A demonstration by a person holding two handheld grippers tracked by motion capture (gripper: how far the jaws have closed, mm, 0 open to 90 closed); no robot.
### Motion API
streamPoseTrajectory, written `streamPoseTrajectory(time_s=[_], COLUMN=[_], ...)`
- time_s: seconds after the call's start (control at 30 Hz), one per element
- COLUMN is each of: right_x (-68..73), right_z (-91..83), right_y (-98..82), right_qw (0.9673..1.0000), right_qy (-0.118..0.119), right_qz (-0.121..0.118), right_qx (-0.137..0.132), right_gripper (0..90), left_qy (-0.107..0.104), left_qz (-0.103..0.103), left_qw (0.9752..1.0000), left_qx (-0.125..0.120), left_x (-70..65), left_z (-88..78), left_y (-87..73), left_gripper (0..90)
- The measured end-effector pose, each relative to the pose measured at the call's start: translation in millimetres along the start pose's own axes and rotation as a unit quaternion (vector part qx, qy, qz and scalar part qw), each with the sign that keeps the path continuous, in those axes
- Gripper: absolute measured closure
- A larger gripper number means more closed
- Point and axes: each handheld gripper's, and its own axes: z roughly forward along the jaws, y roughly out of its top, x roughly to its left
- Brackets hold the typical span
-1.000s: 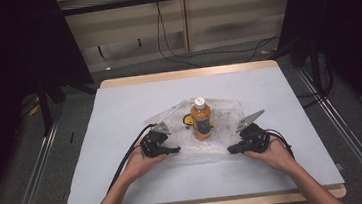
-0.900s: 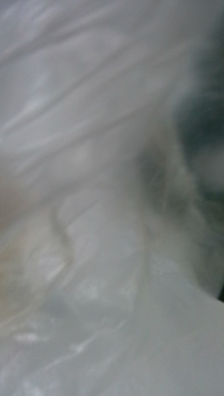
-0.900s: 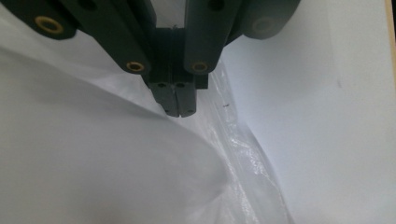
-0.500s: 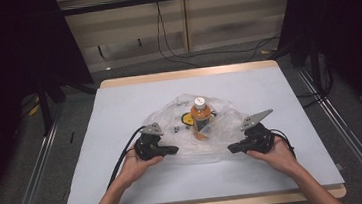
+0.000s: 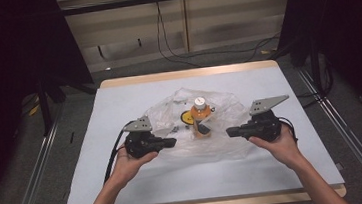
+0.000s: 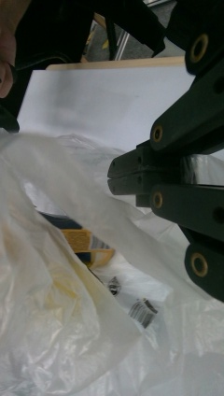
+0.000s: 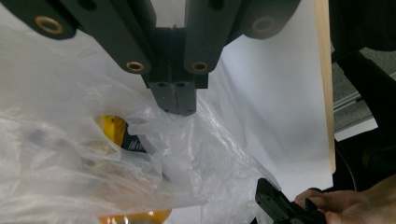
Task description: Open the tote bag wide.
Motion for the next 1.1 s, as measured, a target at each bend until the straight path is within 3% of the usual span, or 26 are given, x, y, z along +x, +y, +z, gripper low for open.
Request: streamPoseTrajectory(time_s=[0.23,0.37,0.47,0.67,0.77,0.93,1.1], right_x=[-0.3,0.5,1.3,1.4,4.1,6.4,-2.8], right_z=[-11.1,-13.9,-15.6,-19.7,-25.3,-31.8,-23.7], right_y=[21.4,25.8,22.6,5.6,7.0,20.5,35.1], right_qw=[0.9996,0.9995,0.9994,0.9996,0.9995,0.9992,0.9991], right_qy=[-0.003,-0.004,-0.003,-0.008,-0.008,-0.009,-0.011], right_qz=[-0.01,-0.014,-0.014,-0.001,-0.004,-0.016,-0.016], right_qx=[-0.027,-0.029,-0.032,-0.027,-0.03,-0.036,-0.036], right_gripper=[90.0,90.0,90.0,90.0,90.0,90.0,90.0], left_qy=[0.003,0.004,0.004,-0.005,-0.01,-0.001,0.004], left_qz=[0.009,0.014,0.012,-0.013,-0.01,0.008,0.002], left_qw=[0.9999,0.9997,0.9997,0.9995,0.9994,0.9999,1.0], left_qx=[-0.013,-0.018,-0.022,-0.029,-0.031,-0.014,0.0], left_x=[-1.4,-3.5,-3.7,3.8,0.4,-1.7,6.2], left_z=[-2.6,-6.6,-8.3,-1.3,3.0,11.0,27.5], left_y=[19.6,24.3,22.5,9.5,12.2,25.6,28.9], left_gripper=[90.0,90.0,90.0,90.0,90.0,90.0,90.0])
